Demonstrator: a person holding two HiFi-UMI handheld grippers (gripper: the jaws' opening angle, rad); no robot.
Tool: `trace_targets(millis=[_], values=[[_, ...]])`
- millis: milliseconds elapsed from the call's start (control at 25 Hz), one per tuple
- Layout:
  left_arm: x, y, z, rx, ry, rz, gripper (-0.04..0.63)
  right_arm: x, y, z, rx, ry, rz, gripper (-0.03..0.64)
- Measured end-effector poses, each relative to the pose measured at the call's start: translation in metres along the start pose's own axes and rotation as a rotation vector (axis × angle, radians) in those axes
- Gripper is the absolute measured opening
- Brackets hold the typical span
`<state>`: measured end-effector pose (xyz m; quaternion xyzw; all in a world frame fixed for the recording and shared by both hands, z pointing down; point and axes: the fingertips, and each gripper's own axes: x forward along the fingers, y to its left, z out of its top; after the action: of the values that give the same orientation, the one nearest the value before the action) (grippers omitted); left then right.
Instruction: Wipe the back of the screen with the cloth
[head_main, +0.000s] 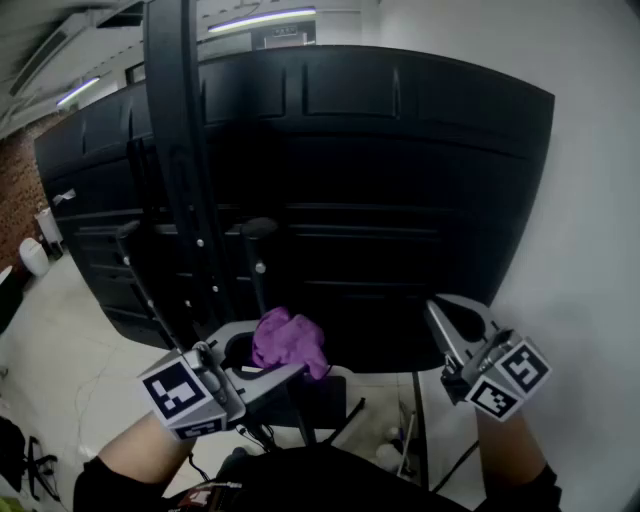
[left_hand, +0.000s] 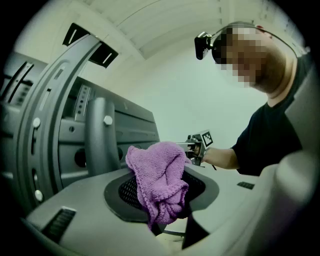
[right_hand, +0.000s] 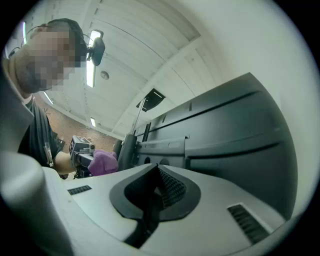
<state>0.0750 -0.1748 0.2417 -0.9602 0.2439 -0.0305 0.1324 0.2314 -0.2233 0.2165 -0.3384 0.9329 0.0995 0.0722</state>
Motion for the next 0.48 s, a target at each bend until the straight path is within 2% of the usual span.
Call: trace_targets(millis=[120, 240, 400, 480], values=[[-0.001, 0.002, 0.037, 0.081, 0.006, 0.001, 0.158, 0.003, -0.003, 0.031, -0.067, -0.027, -0.007, 0.006], [0.002, 0.005, 0.072, 0.223, 0.043, 0.019, 0.158, 0.009, -0.007, 0.057, -0.125, -0.040, -0.010, 0.006], [0.015, 0.029, 0.119, 0.390, 0.128, 0.085, 0.158, 0.019, -0.016, 0.091, -0.169, -0.074, -0.011, 0.006], [0.022, 0.047, 0.134, 0.463, 0.172, 0.130, 0.158, 0.019, -0.013, 0.094, -0.179, -0.090, -0.009, 0.006]])
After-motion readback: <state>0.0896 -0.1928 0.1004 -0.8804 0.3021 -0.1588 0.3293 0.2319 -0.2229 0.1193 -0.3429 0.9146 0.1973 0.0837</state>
